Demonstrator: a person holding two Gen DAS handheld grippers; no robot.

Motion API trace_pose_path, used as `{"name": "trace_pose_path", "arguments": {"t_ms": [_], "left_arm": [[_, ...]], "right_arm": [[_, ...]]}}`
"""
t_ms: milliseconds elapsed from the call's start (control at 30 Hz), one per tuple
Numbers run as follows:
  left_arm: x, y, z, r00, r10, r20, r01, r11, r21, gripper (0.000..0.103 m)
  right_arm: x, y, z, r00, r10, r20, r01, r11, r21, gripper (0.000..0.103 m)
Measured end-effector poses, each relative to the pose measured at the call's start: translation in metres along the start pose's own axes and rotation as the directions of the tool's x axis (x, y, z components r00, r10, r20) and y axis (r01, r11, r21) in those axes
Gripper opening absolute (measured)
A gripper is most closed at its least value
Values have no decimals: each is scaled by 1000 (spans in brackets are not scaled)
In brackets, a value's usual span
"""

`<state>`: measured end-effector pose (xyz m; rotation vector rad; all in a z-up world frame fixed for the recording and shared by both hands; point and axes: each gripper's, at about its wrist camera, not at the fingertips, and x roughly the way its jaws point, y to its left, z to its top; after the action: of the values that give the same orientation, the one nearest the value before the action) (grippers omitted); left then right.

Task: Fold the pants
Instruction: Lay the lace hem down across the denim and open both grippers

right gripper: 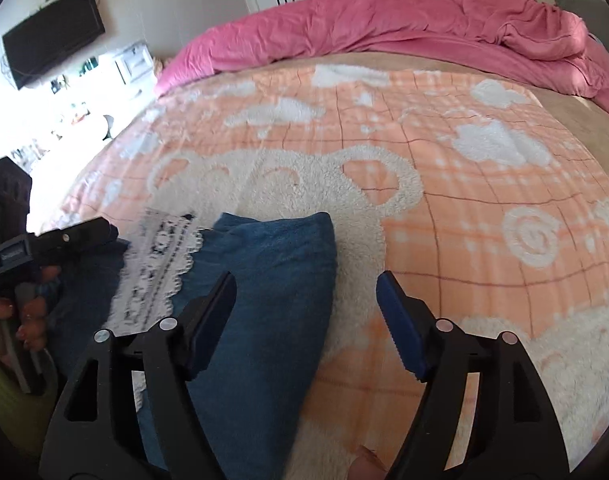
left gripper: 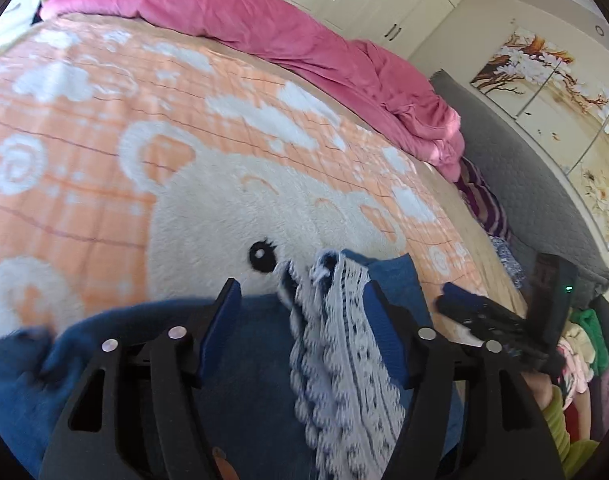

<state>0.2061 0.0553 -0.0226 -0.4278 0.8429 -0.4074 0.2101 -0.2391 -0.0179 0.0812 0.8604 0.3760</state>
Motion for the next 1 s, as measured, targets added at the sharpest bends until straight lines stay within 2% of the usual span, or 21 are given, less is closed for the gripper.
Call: {"name": "trace_pose_path", "arguments": {"t_ms": [167,400,467,567,733,1000], "left_arm": [[-34,-9,-18,997,67,32,-68,998,17,70],[-65,-16,-46,996,82,31,-82,997,2,75],[-71,-18,-52,994,100,39,-100,995,-8,81],[-77,-18,-59,993,110,41,-109,994,-28,81],[-76,-24,-80,996,88,-12,-89,994,-59,81],[-49,-36,-110,991,53,-125,-64,994,-90,81]], "right_arm": [[-36,9,-17,998,34,51,-33,999,-22,75],[-50,6,-46,999,37,18,-37,999,-12,78],[-53,4,-51,999,46,16,-46,999,2,78],[-57,4,-59,998,54,16,-55,998,9,78],[-64,8,-71,997,69,18,-69,997,17,80],[-64,6,-87,997,82,-6,-82,995,51,80]]}}
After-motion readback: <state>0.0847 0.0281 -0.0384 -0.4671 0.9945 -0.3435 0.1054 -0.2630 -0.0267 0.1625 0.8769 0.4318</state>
